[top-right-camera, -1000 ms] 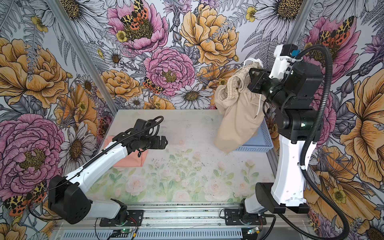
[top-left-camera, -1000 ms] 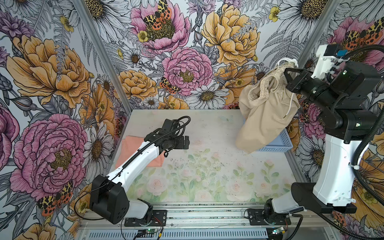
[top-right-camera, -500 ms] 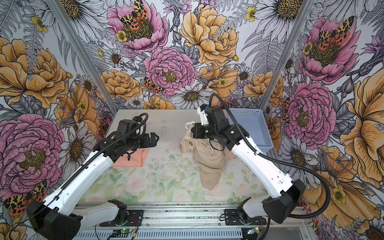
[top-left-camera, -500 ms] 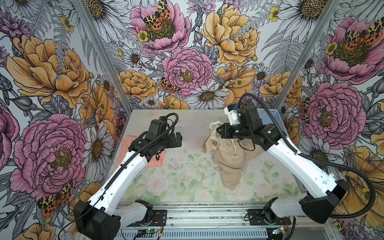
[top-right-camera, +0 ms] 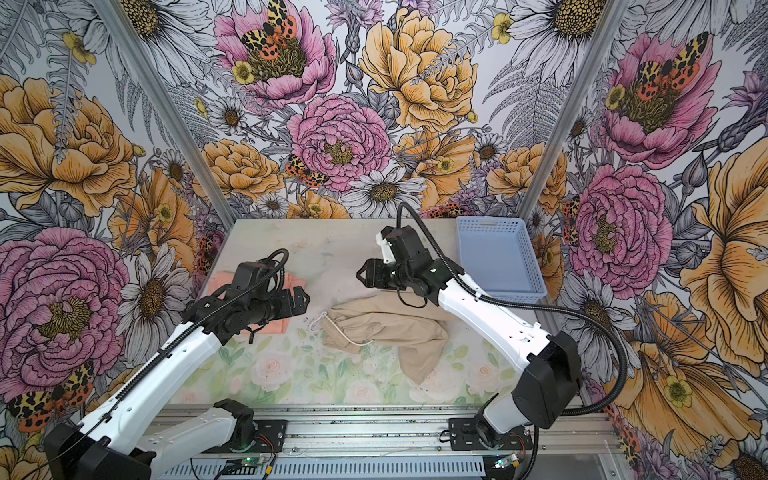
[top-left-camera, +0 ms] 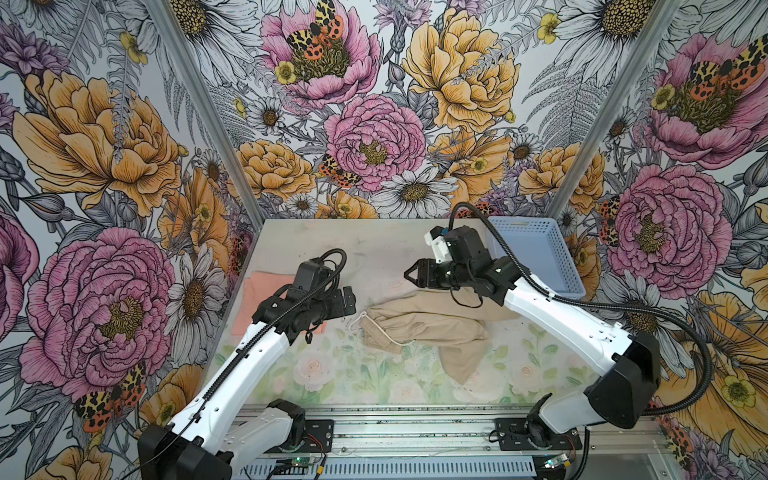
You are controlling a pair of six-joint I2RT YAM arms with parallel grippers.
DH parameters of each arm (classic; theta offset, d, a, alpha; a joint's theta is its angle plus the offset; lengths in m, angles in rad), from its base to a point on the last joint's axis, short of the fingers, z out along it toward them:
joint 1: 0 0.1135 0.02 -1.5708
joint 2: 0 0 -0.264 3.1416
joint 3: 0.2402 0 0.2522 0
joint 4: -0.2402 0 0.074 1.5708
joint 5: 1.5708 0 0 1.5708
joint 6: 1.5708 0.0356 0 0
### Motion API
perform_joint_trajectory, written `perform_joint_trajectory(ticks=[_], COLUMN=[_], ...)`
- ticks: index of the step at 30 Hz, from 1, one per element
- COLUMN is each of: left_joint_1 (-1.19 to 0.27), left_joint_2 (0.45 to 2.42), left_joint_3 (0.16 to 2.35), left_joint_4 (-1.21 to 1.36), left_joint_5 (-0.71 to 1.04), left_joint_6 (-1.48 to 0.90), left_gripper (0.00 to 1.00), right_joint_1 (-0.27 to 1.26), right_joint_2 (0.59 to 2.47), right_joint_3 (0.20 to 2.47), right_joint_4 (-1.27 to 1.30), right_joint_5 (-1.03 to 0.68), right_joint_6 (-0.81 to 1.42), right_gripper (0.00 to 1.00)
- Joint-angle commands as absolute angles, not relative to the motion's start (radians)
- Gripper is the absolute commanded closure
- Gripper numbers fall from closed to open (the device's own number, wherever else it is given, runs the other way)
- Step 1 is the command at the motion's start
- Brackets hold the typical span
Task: Fold and stack the mixed laundry pile
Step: 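Grasp the drawstring waistband with the left gripper while the right moves to the legs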
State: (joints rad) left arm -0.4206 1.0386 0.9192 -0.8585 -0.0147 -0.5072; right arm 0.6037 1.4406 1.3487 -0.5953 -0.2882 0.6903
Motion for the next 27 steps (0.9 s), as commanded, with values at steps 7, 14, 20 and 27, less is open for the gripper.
perform_joint_trajectory(ticks=[7, 14, 20, 27], left_joint_1=[-0.639, -0.654, -0.641, -0.644], left_joint_2=[0.916, 1.008, 1.152, 1.196], left_joint_3=[0.617, 0.565, 0.558, 0.582], left_joint_4=[-0.638, -0.443, -0.267, -0.298], left_joint_5=[0.100, 0.080, 0.165, 0.087], left_joint_6=[-0.867, -0.810, -0.850, -0.856], left_gripper=[0.22, 0.30, 0.29, 0.28], right_joint_1=[0.448, 0.424, 0.408, 0.395], right_joint_2=[1.250, 1.210, 1.197, 1.170], right_joint_3=[1.148, 1.100, 1.098, 1.084], right_joint_4=[-0.646, -0.647, -0.653, -0.659], right_joint_5=[-0.268, -0.259, -0.260, -0.255], right_joint_6=[0.660, 0.661, 0.658, 0.659], right_gripper=[0.43, 0.43, 0.43, 0.43])
